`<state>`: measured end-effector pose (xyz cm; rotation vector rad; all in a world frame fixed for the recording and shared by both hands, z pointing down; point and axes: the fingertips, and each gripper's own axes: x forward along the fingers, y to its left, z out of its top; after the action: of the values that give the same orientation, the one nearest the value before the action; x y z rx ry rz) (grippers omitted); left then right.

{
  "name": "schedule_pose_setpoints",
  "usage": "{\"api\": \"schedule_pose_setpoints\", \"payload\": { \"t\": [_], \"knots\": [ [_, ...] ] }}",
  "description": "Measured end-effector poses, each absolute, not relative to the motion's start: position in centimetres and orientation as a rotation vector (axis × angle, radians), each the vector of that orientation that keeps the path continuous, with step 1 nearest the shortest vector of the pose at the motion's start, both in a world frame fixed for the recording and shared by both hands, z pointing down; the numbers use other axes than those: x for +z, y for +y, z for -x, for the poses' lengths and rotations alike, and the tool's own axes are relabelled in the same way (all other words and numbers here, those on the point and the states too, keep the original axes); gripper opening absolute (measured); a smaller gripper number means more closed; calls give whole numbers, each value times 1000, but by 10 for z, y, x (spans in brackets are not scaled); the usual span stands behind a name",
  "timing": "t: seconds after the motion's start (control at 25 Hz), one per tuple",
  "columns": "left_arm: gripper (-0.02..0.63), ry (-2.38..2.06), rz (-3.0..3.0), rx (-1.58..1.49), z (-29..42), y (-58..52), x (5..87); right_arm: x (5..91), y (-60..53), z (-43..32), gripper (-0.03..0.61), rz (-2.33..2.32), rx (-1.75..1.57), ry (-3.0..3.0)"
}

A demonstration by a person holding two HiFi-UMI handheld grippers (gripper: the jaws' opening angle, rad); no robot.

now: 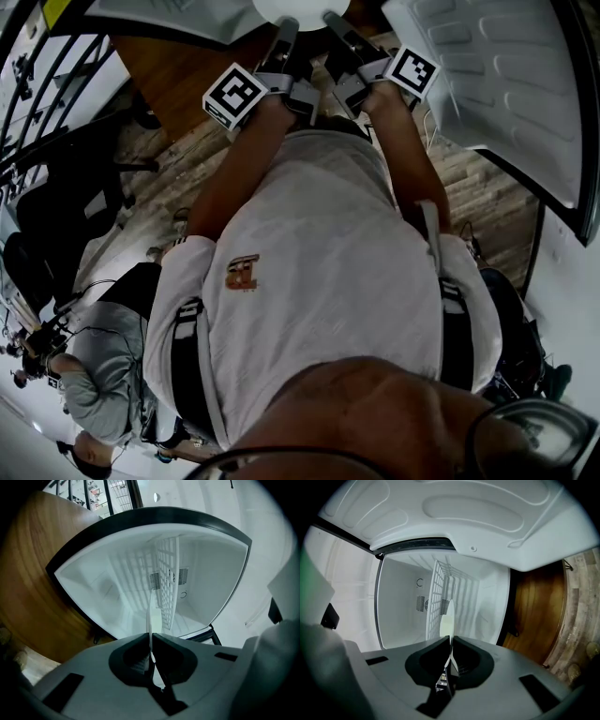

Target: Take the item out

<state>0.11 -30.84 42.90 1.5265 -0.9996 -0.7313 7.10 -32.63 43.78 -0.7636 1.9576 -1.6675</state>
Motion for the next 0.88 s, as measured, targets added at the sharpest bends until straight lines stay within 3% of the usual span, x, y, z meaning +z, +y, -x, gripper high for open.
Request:
{"api": "schedule_pose_setpoints", "payload": {
  "t": [0.88],
  "knots": [
    [32, -980, -1542, -743, -1, -307, 420, 429, -325, -72, 46, 792, -1635, 1964]
  ]
}}
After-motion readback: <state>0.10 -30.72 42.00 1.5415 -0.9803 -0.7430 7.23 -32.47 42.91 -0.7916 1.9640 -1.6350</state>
